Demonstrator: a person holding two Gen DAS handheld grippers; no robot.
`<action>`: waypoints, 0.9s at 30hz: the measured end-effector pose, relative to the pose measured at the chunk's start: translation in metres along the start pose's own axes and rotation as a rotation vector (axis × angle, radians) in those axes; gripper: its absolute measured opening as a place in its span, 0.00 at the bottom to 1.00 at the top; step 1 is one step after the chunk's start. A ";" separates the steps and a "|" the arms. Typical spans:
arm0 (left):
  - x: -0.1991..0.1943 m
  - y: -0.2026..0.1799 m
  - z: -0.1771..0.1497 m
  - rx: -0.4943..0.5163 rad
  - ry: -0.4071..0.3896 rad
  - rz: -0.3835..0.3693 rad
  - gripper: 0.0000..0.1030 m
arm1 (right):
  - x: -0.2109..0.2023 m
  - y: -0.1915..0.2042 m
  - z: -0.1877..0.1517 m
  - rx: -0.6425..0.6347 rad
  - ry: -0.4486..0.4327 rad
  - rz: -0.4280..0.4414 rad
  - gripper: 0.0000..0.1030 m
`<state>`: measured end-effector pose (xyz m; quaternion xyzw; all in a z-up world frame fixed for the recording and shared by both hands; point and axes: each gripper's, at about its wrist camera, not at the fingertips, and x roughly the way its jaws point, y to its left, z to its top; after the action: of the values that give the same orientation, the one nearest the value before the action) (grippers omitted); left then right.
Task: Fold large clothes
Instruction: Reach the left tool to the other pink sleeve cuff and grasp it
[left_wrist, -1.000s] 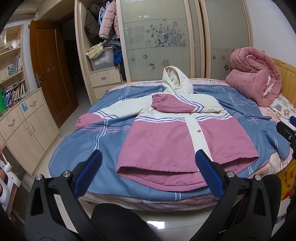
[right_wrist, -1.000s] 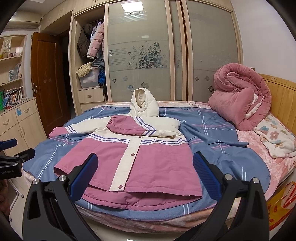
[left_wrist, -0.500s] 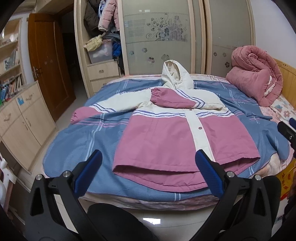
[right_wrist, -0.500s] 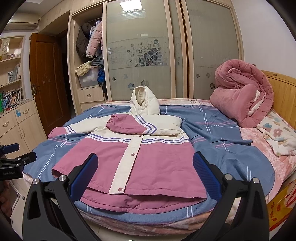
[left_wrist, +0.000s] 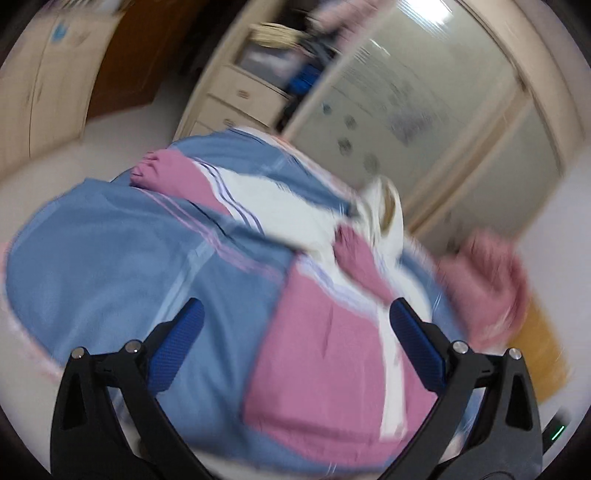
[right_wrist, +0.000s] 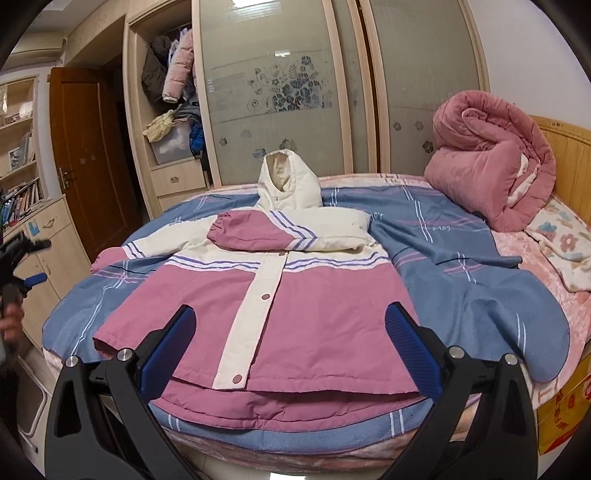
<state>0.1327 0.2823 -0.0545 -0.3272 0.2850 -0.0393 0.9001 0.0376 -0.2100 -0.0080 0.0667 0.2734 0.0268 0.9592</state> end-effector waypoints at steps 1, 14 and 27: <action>0.008 0.021 0.015 -0.059 0.002 -0.023 0.98 | 0.006 -0.001 0.000 0.008 0.013 0.002 0.99; 0.157 0.198 0.133 -0.491 0.018 -0.111 0.98 | 0.054 0.016 0.003 -0.007 0.091 -0.008 0.99; 0.230 0.248 0.139 -0.579 0.032 -0.115 0.91 | 0.086 0.042 0.006 -0.086 0.139 0.012 0.99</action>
<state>0.3710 0.4959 -0.2319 -0.5855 0.2797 -0.0125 0.7608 0.1130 -0.1619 -0.0420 0.0252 0.3374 0.0487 0.9398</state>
